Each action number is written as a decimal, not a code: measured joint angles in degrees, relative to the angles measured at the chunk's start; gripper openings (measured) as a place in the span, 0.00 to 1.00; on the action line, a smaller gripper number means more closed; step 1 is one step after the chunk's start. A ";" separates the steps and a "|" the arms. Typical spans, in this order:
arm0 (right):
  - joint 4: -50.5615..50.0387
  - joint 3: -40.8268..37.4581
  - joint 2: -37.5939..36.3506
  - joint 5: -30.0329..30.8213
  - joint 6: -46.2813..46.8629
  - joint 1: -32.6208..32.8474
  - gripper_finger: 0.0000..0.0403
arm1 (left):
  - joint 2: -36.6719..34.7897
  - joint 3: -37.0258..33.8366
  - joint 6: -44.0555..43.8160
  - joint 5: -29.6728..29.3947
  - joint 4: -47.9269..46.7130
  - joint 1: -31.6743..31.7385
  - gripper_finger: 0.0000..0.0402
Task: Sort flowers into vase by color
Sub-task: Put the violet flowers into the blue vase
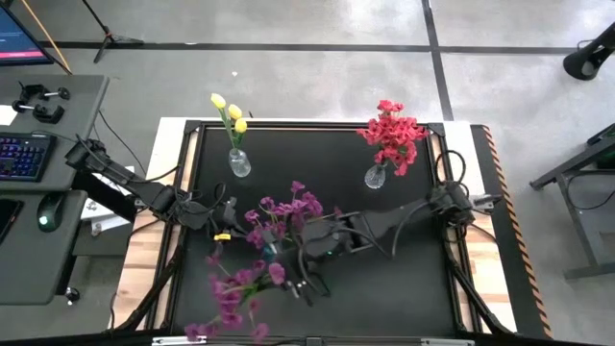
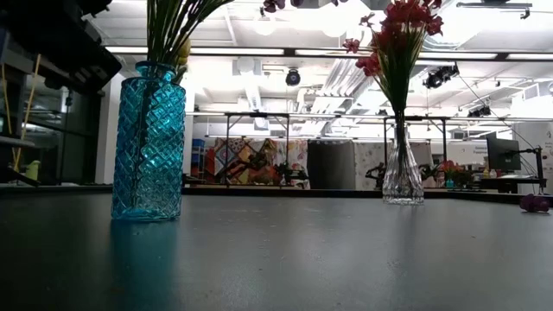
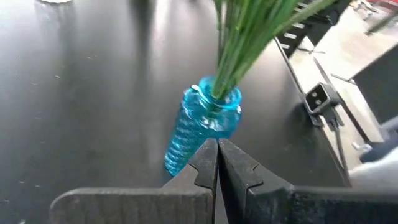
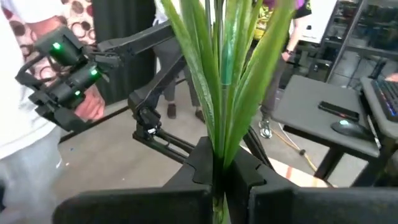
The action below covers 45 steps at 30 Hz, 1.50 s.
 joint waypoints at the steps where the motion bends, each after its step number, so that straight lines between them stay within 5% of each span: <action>1: -0.82 1.43 0.85 -0.95 -0.58 -0.39 0.00 | 0.00 0.00 0.02 -0.66 0.07 0.00 0.00; 11: -1.58 6.79 7.21 -4.42 -3.62 -2.02 0.00 | 0.17 -0.04 2.93 -3.88 4.89 0.09 0.00; 23: -5.19 6.80 8.97 6.50 -9.33 -3.01 0.00 | 4.77 -0.04 11.86 -3.82 9.59 8.45 0.00; 33: -6.01 6.78 8.96 8.57 -9.33 -3.16 0.00 | 13.84 0.00 19.44 4.19 25.71 13.74 0.00; 45: -8.04 6.76 8.96 11.36 -10.03 -3.14 0.00 | 24.32 -0.02 20.11 10.29 31.69 16.52 0.00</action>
